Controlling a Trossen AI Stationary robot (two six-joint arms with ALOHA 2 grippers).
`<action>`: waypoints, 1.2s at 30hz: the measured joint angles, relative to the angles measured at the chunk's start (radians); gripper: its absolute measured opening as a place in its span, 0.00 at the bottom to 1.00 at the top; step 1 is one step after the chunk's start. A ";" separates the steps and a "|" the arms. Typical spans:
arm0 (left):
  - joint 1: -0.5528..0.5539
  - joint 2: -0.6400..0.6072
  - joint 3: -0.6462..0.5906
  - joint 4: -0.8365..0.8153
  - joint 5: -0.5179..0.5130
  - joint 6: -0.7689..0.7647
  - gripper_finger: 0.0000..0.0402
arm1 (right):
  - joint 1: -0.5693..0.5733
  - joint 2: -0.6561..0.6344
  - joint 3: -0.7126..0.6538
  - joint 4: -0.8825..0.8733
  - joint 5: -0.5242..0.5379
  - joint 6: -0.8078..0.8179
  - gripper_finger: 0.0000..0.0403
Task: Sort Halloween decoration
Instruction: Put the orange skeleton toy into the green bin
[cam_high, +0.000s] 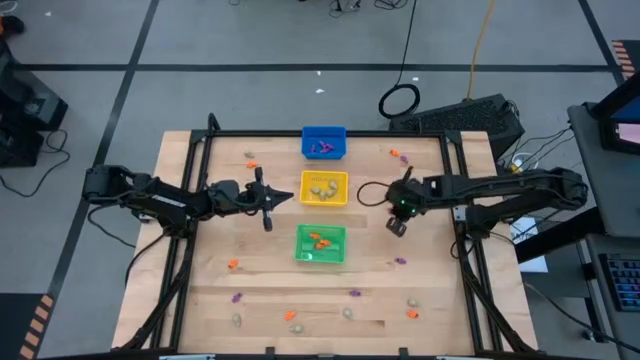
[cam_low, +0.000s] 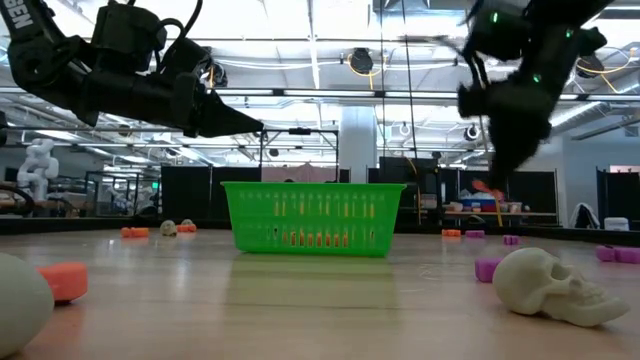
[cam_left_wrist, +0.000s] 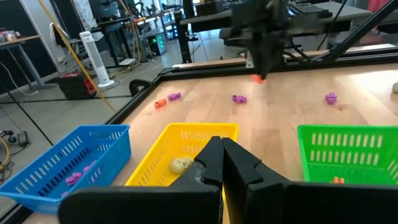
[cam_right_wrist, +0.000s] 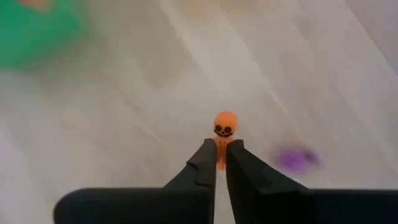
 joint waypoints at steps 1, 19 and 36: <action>0.000 0.000 0.000 0.000 0.000 0.000 0.00 | 0.026 0.005 0.000 0.064 0.000 0.001 0.03; 0.000 0.000 0.000 -0.003 0.000 0.000 0.00 | 0.274 0.447 0.224 0.605 0.053 -0.131 0.03; 0.000 0.000 0.000 -0.026 0.000 0.000 0.00 | 0.232 0.724 0.501 0.320 0.054 -0.162 0.15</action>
